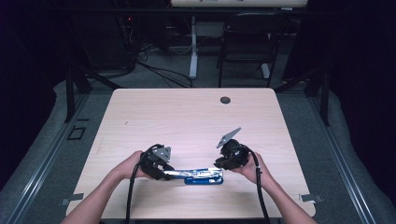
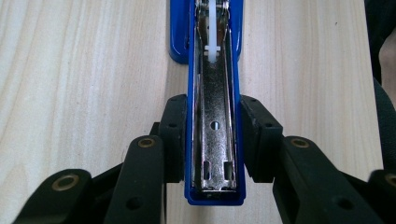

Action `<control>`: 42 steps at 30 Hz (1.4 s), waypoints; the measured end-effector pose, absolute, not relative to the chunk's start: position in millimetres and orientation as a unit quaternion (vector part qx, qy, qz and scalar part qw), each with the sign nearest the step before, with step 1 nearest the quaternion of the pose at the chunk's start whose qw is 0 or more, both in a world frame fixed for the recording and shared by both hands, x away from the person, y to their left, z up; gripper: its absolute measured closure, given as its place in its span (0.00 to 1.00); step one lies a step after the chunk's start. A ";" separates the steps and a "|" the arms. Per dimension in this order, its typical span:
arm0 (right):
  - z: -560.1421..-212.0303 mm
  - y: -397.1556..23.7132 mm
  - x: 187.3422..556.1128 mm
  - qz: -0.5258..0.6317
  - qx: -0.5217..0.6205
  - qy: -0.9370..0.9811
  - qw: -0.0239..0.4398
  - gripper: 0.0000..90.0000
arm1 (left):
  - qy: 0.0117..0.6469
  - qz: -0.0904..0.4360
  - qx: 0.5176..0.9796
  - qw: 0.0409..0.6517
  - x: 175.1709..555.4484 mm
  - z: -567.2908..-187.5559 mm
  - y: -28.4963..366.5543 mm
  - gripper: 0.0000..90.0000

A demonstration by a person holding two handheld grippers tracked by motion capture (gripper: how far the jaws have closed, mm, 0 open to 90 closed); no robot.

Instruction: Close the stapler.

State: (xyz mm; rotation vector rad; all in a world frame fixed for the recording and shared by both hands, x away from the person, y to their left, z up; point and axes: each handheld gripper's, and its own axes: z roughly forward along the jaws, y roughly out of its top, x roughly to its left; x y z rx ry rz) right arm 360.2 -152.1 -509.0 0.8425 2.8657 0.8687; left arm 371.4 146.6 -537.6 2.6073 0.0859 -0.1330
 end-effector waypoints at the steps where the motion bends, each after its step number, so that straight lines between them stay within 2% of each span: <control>1: -508.6 -151.4 359.9 0.282 0.272 0.920 0.014 0.89 | 0.033 -0.050 0.963 0.264 371.4 -537.0 147.0 0.73; 8: -504.8 -142.2 358.6 0.298 0.266 0.917 0.016 0.91 | 0.032 -0.059 0.963 0.262 371.7 -535.0 147.5 0.73; 18: -507.6 -122.7 358.6 0.306 0.247 0.919 0.010 0.91 | 0.035 -0.045 0.962 0.267 369.5 -532.1 146.4 0.72; 25: -510.9 -111.0 357.2 0.313 0.233 0.921 0.008 0.97 | 0.030 -0.051 0.962 0.267 368.9 -528.5 146.8 0.72; 33: -519.1 -92.1 355.4 0.317 0.216 0.924 0.002 0.97 | 0.033 -0.034 0.961 0.273 365.9 -527.5 146.8 0.72; 42: -520.8 -91.6 354.9 0.318 0.210 0.924 0.000 0.98 | 0.037 -0.031 0.961 0.271 365.0 -524.8 145.3 0.72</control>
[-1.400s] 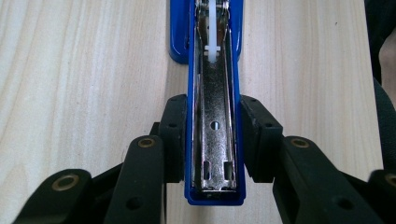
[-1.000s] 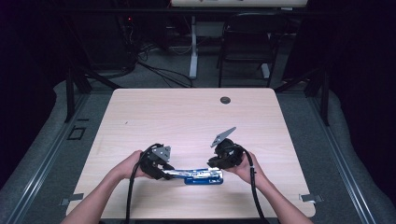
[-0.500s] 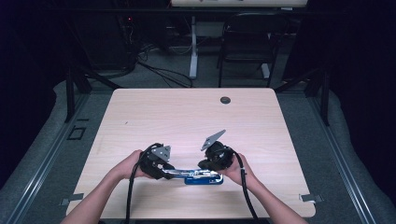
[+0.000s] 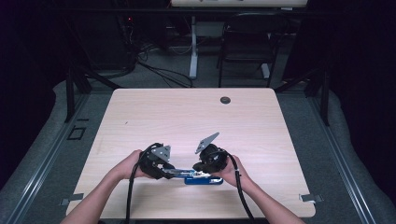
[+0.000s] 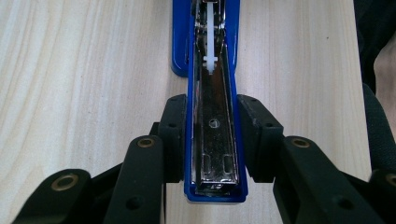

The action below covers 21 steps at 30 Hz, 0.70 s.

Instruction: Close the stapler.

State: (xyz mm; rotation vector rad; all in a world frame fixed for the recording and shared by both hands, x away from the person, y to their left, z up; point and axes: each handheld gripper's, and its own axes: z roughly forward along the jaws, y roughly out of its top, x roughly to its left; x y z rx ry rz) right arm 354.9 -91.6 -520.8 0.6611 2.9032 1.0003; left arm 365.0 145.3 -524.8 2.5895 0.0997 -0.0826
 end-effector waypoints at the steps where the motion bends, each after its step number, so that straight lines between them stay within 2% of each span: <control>1: -521.2 -91.5 354.9 0.319 0.210 0.924 -0.001 0.98 | 0.033 -0.040 0.963 0.266 366.1 -523.1 145.3 0.72; 21: -533.4 -74.6 349.8 0.323 0.199 0.925 -0.001 1.00 | 0.044 -0.033 0.960 0.274 364.6 -518.4 144.2 0.72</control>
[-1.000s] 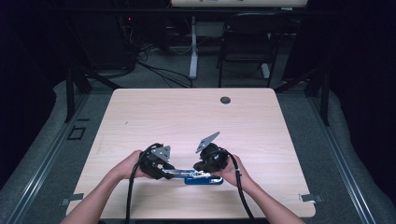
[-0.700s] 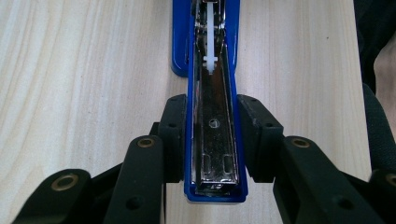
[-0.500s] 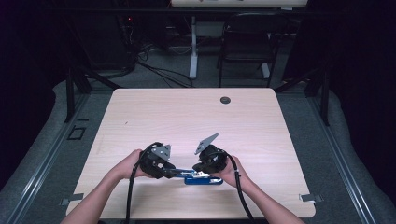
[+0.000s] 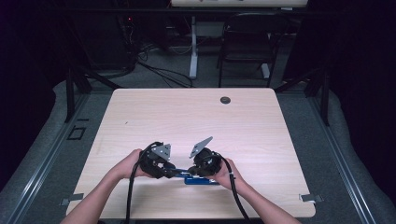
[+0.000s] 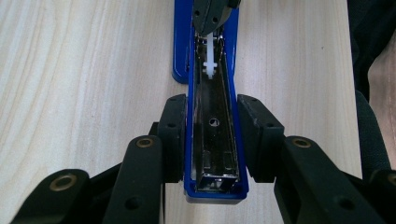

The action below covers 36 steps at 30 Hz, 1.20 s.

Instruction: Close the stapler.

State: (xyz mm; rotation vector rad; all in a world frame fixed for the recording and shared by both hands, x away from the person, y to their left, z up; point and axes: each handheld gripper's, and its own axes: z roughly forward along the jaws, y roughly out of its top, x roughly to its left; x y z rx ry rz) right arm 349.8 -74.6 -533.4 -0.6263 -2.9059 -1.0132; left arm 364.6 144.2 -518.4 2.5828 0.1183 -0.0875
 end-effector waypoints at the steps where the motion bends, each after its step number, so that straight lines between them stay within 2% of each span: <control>1: -533.2 -74.7 349.9 -0.323 -0.199 -0.925 0.001 1.00 | 0.042 -0.039 0.961 0.269 365.3 -517.6 144.4 0.71; 12: -534.5 -69.9 345.9 -0.327 -0.192 -0.925 0.002 1.00 | 0.042 -0.030 0.963 0.265 362.4 -516.7 144.1 0.72; 13: -534.4 -69.5 345.6 -0.330 -0.192 -0.924 0.000 1.00 | 0.044 -0.017 0.962 0.270 361.0 -517.1 143.9 0.72; 22: -533.3 -70.0 345.3 -0.336 -0.191 -0.922 -0.003 1.00 | 0.039 -0.028 0.960 0.275 362.3 -513.4 144.4 0.72; 26: -533.1 -69.7 344.9 -0.340 -0.191 -0.921 -0.004 1.00 | 0.041 -0.013 0.959 0.281 360.1 -512.2 142.9 0.72; 36: -530.8 -68.9 343.1 -0.344 -0.189 -0.920 -0.006 1.00 | 0.044 -0.014 0.958 0.283 360.1 -507.6 143.0 0.71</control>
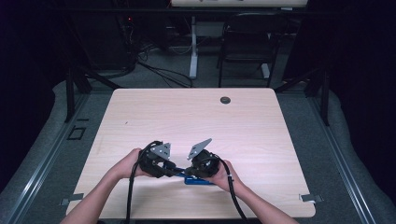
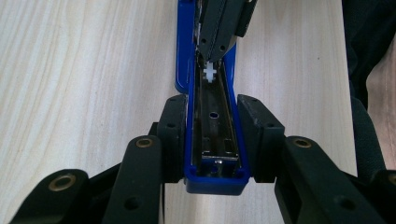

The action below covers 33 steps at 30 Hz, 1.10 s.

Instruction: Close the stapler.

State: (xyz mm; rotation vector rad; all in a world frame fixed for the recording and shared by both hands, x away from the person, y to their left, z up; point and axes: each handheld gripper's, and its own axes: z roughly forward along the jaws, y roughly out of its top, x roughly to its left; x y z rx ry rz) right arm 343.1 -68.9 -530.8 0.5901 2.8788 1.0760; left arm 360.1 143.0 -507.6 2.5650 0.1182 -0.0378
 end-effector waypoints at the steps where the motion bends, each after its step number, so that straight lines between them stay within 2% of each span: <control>1: -530.8 -68.8 343.1 0.345 0.188 0.920 0.006 1.00 | 0.045 -0.014 0.958 0.283 360.2 -507.1 143.0 0.71; 2: -530.8 -68.7 342.8 0.346 0.189 0.919 0.007 1.00 | 0.042 -0.024 0.960 0.276 361.4 -505.2 143.1 0.71; 12: -524.0 -71.8 343.8 0.352 0.187 0.917 0.008 1.00 | 0.040 0.005 0.958 0.285 355.6 -494.6 134.8 0.72; 33: -516.4 -85.7 343.8 0.349 0.196 0.916 0.006 1.00 | 0.029 0.010 0.947 0.319 355.9 -488.1 113.9 0.72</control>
